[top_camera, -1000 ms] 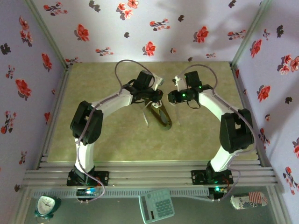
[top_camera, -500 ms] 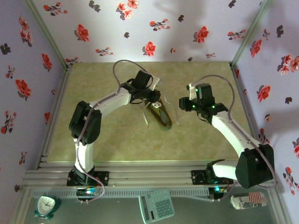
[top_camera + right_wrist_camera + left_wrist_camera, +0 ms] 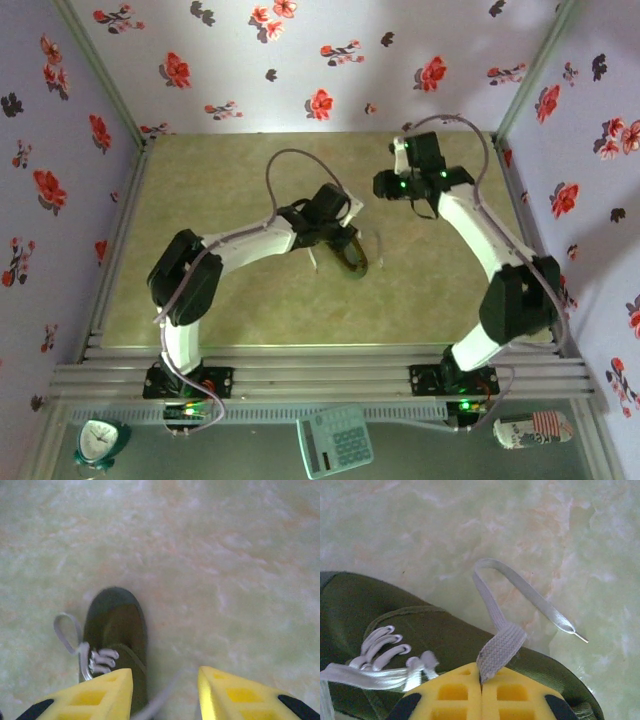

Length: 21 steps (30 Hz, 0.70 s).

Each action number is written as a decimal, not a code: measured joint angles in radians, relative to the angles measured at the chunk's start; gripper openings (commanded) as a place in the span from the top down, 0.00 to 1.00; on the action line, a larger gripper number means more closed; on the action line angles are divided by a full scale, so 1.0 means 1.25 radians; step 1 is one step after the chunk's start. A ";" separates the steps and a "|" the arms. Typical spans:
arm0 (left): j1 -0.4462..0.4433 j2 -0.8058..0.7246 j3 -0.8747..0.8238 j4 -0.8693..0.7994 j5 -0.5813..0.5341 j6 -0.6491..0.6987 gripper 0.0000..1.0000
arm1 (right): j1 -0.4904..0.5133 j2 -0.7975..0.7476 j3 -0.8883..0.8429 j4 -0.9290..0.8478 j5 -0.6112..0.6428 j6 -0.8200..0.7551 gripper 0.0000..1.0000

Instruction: Tie the shoes

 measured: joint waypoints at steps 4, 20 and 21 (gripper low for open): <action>-0.043 0.001 -0.010 0.017 -0.080 0.062 1.00 | 0.011 0.129 0.136 -0.030 -0.052 -0.002 0.60; -0.158 0.091 -0.070 0.160 -0.346 0.291 1.00 | 0.134 0.545 0.619 -0.176 -0.233 -0.045 0.58; -0.162 0.097 -0.071 0.171 -0.358 0.300 1.00 | 0.143 0.561 0.634 -0.189 -0.240 -0.055 0.58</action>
